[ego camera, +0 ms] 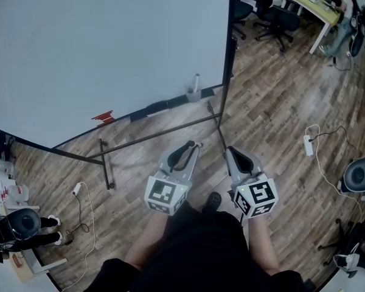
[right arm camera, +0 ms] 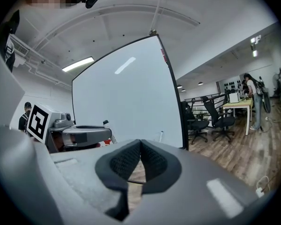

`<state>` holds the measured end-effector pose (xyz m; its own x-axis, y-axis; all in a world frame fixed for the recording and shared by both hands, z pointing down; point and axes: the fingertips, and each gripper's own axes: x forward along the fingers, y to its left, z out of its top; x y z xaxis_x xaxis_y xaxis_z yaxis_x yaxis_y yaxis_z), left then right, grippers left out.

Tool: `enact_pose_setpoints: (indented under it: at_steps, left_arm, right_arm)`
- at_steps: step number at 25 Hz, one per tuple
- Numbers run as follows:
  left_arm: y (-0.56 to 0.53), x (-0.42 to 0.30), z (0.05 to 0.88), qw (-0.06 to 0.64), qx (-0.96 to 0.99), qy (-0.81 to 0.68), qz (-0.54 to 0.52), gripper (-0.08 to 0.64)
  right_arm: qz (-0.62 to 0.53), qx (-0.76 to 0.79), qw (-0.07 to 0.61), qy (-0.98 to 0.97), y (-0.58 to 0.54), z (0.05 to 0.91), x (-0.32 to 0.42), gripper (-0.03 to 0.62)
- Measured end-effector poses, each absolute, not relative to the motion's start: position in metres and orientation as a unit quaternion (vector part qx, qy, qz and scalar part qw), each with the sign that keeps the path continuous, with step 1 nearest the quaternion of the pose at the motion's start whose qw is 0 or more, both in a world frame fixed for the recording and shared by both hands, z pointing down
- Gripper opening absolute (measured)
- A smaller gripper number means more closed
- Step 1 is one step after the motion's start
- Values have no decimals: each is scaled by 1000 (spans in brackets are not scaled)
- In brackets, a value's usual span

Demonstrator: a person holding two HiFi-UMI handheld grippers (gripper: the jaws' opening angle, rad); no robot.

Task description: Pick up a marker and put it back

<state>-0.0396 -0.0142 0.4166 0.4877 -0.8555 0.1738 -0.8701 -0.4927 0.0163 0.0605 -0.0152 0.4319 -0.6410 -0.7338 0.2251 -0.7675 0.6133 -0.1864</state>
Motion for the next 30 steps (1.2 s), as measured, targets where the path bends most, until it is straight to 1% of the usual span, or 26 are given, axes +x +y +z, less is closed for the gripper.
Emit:
enact_pose_setpoints:
  at_steps: [18, 24, 30]
  left_arm:
    - [3, -24, 421, 56, 845, -524, 86, 77]
    - [6, -36, 429, 61, 841, -531, 86, 77]
    - [-22, -54, 443, 76, 843, -525, 86, 77]
  right_arm:
    - [144, 404, 67, -901, -6, 435, 79, 3]
    - [159, 396, 75, -901, -5, 452, 69, 3]
    - [168, 412, 77, -892, -25, 460, 56, 3]
